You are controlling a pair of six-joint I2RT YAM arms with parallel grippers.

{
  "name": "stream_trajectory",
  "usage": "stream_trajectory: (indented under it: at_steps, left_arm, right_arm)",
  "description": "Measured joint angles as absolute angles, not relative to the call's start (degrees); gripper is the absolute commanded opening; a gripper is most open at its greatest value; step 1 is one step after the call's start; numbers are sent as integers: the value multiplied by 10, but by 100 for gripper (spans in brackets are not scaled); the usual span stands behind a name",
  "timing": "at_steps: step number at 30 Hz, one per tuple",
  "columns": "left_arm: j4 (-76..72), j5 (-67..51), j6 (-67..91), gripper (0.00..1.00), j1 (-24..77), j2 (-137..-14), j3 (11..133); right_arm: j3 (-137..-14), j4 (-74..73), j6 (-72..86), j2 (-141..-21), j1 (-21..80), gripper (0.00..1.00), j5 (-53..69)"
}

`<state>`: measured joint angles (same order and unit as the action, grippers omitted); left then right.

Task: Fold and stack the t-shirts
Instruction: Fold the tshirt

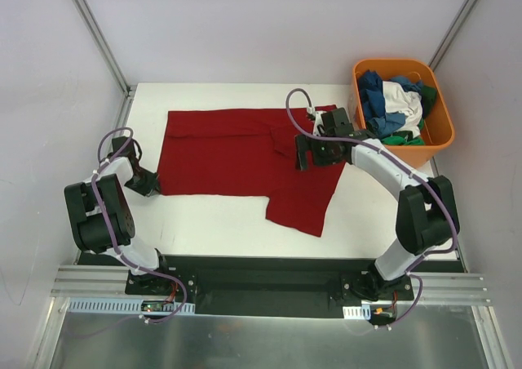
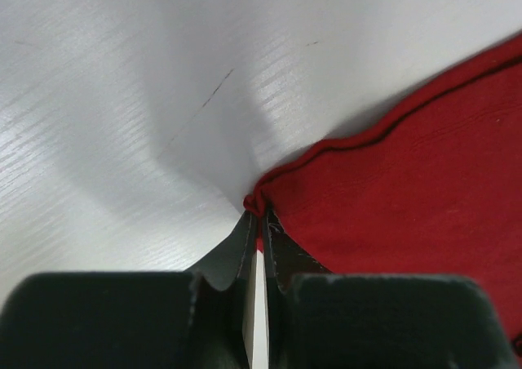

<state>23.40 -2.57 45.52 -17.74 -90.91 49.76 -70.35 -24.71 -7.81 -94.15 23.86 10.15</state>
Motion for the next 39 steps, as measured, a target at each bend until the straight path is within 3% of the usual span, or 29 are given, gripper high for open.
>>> stream_trajectory:
  at_steps: [7,14,24,34,39]
  left_arm:
    - [225,-32,454,0,-177,-910,498]
    - [208,-50,443,0,-177,-901,495]
    - [197,-60,439,0,-177,-879,485]
    - [188,-70,436,0,-177,-873,475]
    - [186,-70,434,0,-177,-873,474]
  right_arm:
    - [-656,-277,-107,-883,283,97,81]
    - [-591,-352,-123,-816,419,99,61]
    - [-498,-383,-57,-817,498,69,50]
    - [-498,-341,-19,-894,494,59,-4]
    - [-500,-341,-12,-897,481,32,-10]
